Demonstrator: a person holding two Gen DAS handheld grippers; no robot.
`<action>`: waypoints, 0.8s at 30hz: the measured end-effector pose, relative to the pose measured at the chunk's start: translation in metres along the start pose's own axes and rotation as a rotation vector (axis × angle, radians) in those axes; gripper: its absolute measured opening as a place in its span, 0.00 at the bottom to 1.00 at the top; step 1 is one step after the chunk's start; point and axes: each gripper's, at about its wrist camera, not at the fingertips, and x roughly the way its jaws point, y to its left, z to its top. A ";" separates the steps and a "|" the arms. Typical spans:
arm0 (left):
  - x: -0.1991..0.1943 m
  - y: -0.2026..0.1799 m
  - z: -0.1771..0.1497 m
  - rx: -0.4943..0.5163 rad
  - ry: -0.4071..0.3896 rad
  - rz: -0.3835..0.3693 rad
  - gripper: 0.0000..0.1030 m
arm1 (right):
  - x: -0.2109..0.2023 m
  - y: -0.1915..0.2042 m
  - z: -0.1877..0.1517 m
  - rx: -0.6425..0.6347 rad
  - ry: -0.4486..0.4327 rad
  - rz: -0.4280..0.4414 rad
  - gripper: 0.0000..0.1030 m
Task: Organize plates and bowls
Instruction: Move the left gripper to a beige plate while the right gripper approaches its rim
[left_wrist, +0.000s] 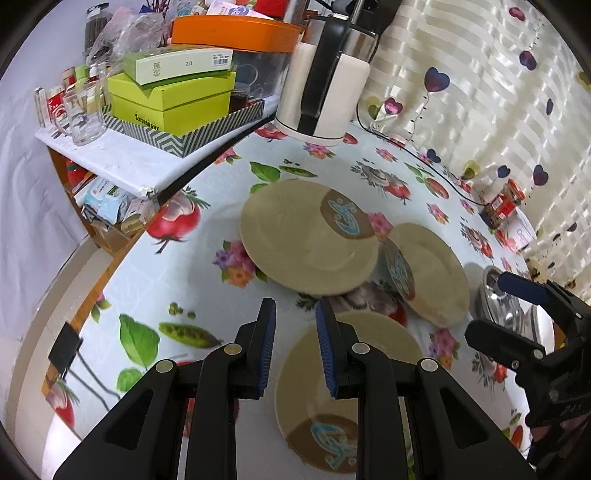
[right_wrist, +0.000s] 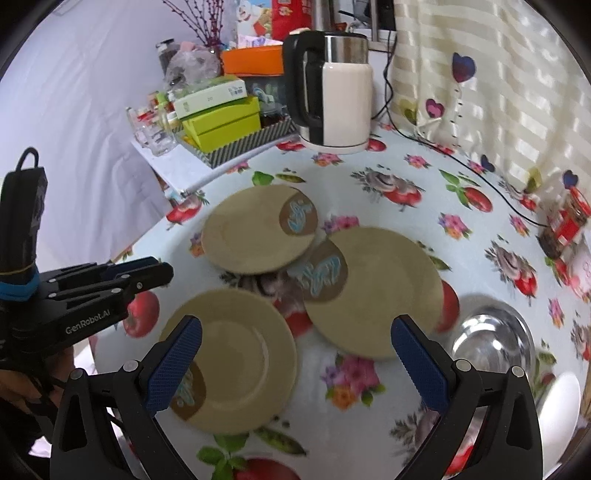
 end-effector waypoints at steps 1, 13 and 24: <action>0.002 0.002 0.003 -0.002 -0.003 -0.002 0.23 | 0.004 -0.001 0.004 0.003 0.005 0.006 1.00; 0.035 0.033 0.032 -0.081 0.011 -0.034 0.23 | 0.052 -0.002 0.058 -0.020 0.036 0.058 0.79; 0.067 0.045 0.040 -0.127 0.055 -0.050 0.23 | 0.118 -0.019 0.094 0.021 0.140 0.117 0.44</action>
